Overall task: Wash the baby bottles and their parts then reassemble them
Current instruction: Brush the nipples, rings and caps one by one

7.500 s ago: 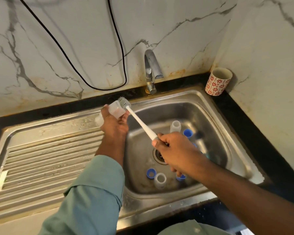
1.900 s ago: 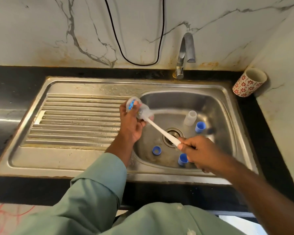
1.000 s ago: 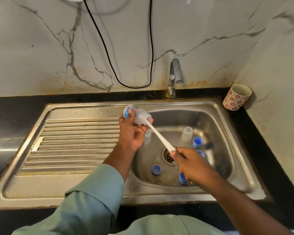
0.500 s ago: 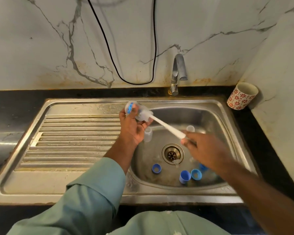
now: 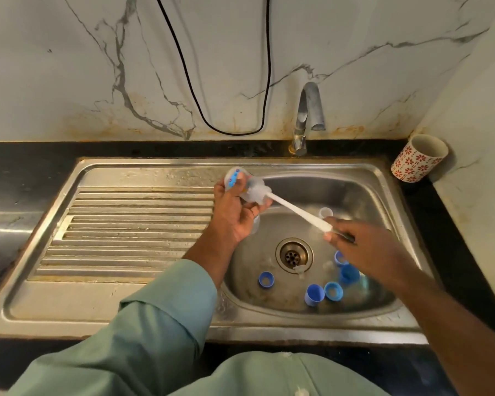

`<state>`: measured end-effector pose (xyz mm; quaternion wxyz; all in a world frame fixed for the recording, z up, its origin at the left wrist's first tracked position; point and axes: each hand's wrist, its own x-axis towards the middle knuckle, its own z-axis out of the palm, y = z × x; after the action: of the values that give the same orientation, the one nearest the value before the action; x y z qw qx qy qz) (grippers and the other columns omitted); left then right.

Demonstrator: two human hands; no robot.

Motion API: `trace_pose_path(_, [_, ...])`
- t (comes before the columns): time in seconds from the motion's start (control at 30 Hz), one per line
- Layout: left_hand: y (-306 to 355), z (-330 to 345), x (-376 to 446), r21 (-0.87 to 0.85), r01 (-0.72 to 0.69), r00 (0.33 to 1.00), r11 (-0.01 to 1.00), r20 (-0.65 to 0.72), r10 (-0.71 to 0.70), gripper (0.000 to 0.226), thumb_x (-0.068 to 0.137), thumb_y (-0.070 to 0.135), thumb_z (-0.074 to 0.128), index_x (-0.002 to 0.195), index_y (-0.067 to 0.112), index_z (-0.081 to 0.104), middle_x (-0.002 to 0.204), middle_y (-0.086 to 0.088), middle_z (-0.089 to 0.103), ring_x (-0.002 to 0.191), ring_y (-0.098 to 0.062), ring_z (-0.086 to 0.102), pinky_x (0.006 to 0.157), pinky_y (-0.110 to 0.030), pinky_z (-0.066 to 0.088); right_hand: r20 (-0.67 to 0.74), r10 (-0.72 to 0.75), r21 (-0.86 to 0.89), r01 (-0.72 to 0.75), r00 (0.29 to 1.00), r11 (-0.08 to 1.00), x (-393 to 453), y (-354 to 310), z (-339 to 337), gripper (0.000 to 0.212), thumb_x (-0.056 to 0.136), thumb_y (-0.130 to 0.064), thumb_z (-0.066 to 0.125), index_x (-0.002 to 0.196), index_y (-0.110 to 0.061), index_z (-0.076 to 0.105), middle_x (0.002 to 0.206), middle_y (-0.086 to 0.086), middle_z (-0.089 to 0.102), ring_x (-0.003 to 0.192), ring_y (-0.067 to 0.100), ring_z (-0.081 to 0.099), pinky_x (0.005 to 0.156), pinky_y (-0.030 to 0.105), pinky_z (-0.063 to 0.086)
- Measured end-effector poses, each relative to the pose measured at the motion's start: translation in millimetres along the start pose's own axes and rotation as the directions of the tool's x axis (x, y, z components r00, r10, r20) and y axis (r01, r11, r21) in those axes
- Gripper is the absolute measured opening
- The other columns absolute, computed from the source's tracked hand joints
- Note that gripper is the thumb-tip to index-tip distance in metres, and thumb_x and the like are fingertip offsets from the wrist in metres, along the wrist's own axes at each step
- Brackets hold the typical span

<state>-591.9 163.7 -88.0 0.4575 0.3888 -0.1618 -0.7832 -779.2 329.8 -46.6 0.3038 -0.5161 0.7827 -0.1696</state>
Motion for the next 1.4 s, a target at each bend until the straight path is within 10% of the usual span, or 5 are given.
trace_pose_path(0.3, [-6,11,-1,0.067,-0.023,0.998,0.997,-0.064,0.028,0.047,0.092,0.016,0.067,0.132,0.024,0.043,0.131,-0.018,0.052,0.11,-0.041,0.063,0.072,-0.053,0.06,-0.251,0.014,-0.048,-0.027,0.968,0.998,2,12,8,0.043,0.087,-0.051,0.063,0.126,-0.036,0.06,0.096,-0.014,0.058,0.078,0.007,0.06,0.072,0.034,0.055])
trace_pose_path(0.7, [13,2,3,-0.012,-0.057,0.975,0.998,0.214,0.059,0.06,0.089,0.022,0.066,0.143,0.018,0.041,0.128,-0.015,0.052,0.111,-0.034,0.058,0.074,-0.049,0.058,0.493,0.077,0.737,-0.463,0.867,0.493,0,-5,-9,0.032,0.092,-0.029,0.056,0.115,-0.009,0.065,0.064,0.01,0.051,0.038,0.009,0.036,0.032,0.017,0.029])
trace_pose_path(1.0, [-2,-6,-3,0.008,0.082,0.992,0.997,0.097,-0.082,0.067,0.076,0.074,0.051,0.112,0.018,0.06,0.082,-0.006,0.062,0.077,-0.021,0.062,0.091,-0.055,0.049,0.135,-0.013,0.314,-0.031,0.991,0.949,-29,-6,17,0.02,0.094,-0.032,0.058,0.102,-0.018,0.071,0.06,0.006,0.056,0.04,0.001,0.043,0.041,0.015,0.036])
trace_pose_path(1.17, [-2,15,-3,-0.03,0.027,0.998,0.999,0.05,-0.026,0.059,0.084,0.073,0.05,0.091,0.015,0.06,0.067,-0.002,0.057,0.061,-0.014,0.056,0.058,-0.027,0.05,0.016,-0.082,0.254,0.076,0.996,0.964,-30,-1,19,0.024,0.094,-0.031,0.059,0.117,-0.035,0.065,0.064,0.005,0.063,0.05,0.0,0.051,0.049,0.013,0.043])
trace_pose_path(1.4, [12,10,-2,-0.09,-0.01,0.999,0.996,0.031,0.013,0.043,0.094,0.036,0.047,0.123,0.005,0.056,0.096,-0.013,0.066,0.092,-0.024,0.065,0.088,-0.039,0.055,0.019,0.001,0.478,-0.01,1.0,0.878,-22,-3,34,0.021,0.096,-0.027,0.057,0.101,-0.047,0.06,0.06,0.0,0.054,0.049,0.009,0.045,0.048,0.026,0.043])
